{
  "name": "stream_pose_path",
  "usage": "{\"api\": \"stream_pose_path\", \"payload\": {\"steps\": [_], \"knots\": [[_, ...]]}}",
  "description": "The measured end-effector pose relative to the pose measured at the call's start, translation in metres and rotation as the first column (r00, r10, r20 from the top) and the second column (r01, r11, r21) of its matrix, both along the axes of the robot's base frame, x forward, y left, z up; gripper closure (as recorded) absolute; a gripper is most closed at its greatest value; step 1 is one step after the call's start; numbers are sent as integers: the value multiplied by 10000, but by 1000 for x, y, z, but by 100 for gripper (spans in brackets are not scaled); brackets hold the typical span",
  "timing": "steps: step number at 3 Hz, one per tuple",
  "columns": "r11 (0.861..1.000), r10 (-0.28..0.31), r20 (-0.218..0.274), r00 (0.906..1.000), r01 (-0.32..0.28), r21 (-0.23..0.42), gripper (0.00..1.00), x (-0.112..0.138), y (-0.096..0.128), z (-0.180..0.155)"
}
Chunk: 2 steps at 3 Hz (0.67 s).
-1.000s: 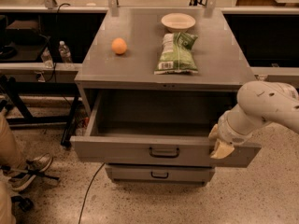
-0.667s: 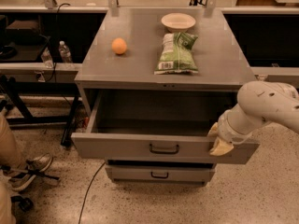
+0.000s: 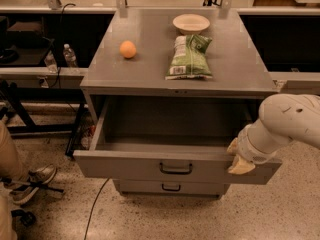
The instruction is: Open top drawer
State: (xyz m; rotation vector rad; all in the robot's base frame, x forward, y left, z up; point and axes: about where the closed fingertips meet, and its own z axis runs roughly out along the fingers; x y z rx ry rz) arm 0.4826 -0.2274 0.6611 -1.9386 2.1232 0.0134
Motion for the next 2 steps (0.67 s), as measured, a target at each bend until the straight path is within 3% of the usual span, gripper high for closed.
{"api": "stream_pose_path", "payload": {"steps": [1,2], "knots": [[9987,-496,25,9988,496,-64,75,-30,-2,8],[9988,-495,26,9988,495,-63,50,-29,-2,8]]}}
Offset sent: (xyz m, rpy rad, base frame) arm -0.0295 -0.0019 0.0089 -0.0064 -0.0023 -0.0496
